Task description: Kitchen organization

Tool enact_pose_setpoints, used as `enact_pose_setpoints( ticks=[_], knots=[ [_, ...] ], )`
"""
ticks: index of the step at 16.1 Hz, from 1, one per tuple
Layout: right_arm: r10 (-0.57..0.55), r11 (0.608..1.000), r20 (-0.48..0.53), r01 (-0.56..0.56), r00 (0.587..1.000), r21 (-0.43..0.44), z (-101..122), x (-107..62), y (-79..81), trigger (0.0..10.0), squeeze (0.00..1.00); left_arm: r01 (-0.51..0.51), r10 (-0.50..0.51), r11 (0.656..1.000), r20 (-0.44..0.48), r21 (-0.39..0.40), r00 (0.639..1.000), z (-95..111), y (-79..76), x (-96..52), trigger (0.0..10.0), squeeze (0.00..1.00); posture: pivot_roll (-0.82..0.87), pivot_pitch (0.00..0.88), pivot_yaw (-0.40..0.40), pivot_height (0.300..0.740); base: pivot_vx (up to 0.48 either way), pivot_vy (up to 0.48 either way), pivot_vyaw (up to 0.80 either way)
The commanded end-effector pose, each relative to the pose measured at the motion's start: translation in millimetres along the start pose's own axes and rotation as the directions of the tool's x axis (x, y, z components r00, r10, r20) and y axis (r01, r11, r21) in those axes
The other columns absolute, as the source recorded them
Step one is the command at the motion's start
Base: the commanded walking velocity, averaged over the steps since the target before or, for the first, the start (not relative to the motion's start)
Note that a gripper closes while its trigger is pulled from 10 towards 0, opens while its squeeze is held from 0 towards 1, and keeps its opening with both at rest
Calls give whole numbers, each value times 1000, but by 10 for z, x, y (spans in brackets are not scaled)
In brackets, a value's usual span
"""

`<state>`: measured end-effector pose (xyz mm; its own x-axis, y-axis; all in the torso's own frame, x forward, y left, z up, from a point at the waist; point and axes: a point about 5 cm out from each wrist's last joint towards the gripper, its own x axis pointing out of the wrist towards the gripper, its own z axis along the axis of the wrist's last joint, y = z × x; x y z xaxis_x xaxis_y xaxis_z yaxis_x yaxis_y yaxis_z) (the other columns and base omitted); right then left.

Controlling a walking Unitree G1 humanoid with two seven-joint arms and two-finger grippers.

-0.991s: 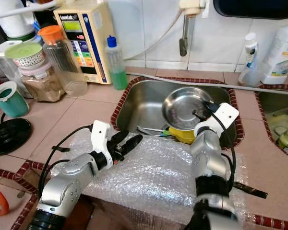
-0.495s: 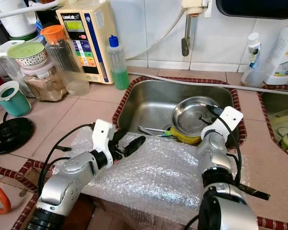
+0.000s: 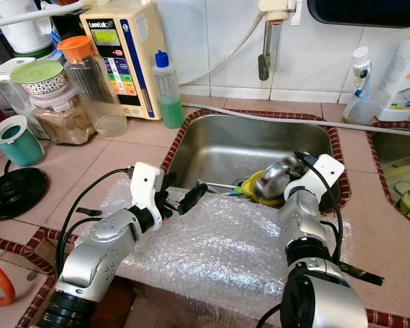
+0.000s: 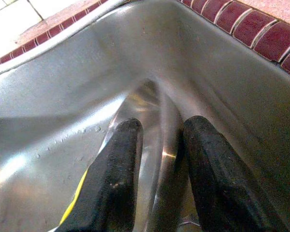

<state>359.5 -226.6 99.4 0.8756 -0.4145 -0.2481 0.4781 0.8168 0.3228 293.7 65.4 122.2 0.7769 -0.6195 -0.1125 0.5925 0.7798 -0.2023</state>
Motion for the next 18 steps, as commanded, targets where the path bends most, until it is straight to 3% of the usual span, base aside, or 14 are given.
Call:
enact_pose_setpoints(
  ticks=[1,4,6,10,14,17,18],
  knots=[
    [-17,1000,-93,16,996,-8,-247,-54,-64,10000,1000,-18,18,1000,12,19,1000,51,45,13,10000,1000,34,0,115,740,0,0,0],
    [-13,1000,-82,13,997,2,-214,-39,-80,10000,1000,-18,17,1000,16,26,1000,65,46,48,10000,1000,24,0,115,740,0,0,0],
    [62,995,-76,-56,995,80,-178,-37,12,10000,1000,-52,51,998,23,45,998,72,70,57,10000,1000,23,0,115,740,0,0,0],
    [267,960,48,-261,963,-105,-80,-134,292,10000,1000,-218,210,975,148,45,966,226,199,50,10000,1000,9,0,108,740,0,0,0],
    [312,933,106,-283,944,-223,-4,-181,301,10000,1000,-284,271,957,170,61,948,217,233,40,10000,1000,-1,0,103,740,0,0,0],
    [328,934,155,-296,932,-198,86,-231,226,10000,1000,-335,316,939,189,76,930,213,244,51,10000,1000,-15,0,93,740,0,0,0],
    [361,929,201,-331,911,-166,171,-279,222,10000,1000,-360,330,927,231,105,915,268,244,44,10000,263,-25,0,89,740,0,0,0]
  ],
)
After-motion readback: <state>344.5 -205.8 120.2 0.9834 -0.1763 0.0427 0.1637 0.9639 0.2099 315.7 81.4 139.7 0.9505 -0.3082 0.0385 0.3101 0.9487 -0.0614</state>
